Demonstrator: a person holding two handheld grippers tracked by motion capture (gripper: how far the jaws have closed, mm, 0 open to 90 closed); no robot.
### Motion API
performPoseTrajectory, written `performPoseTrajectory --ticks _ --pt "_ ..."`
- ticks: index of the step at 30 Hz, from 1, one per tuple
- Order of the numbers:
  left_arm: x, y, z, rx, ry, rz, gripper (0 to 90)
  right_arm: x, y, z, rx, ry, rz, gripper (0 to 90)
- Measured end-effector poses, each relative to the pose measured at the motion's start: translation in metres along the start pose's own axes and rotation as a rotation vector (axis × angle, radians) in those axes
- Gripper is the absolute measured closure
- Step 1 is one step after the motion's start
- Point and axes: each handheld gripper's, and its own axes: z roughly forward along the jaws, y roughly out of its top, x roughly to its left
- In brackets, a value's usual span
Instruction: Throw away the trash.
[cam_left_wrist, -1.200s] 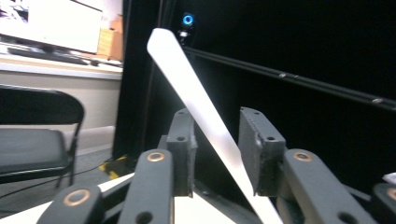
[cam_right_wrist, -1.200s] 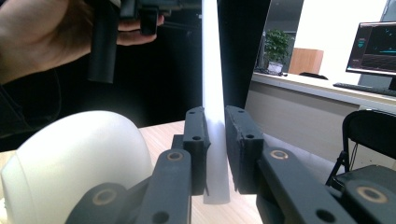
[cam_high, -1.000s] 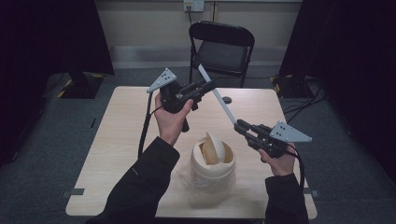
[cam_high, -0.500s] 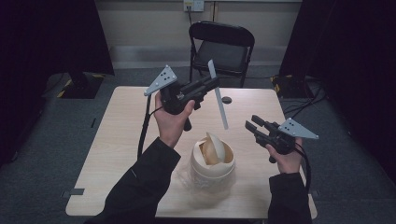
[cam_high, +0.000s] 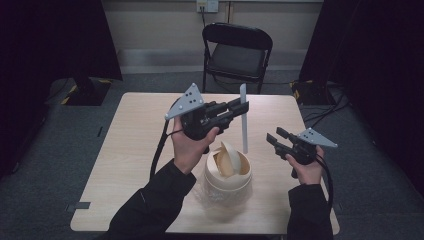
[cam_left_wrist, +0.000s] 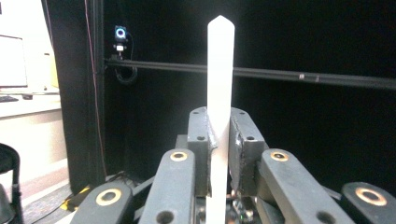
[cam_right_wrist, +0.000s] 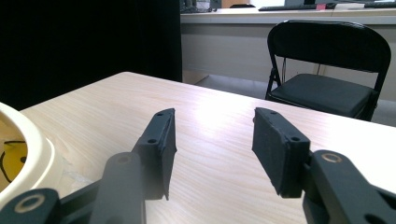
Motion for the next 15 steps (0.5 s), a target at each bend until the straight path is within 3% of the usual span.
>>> performPoseTrajectory --ticks 5,15 --pt "-0.002 -0.016 0.002 0.05 -0.009 0.002 80.5 0.0 -0.001 0.001 0.005 -0.003 -0.001 49.1" --pt "-0.002 -0.043 0.003 0.114 -0.019 -0.033 80.5 -0.001 -0.002 0.001 0.01 -0.009 -0.001 48.8"
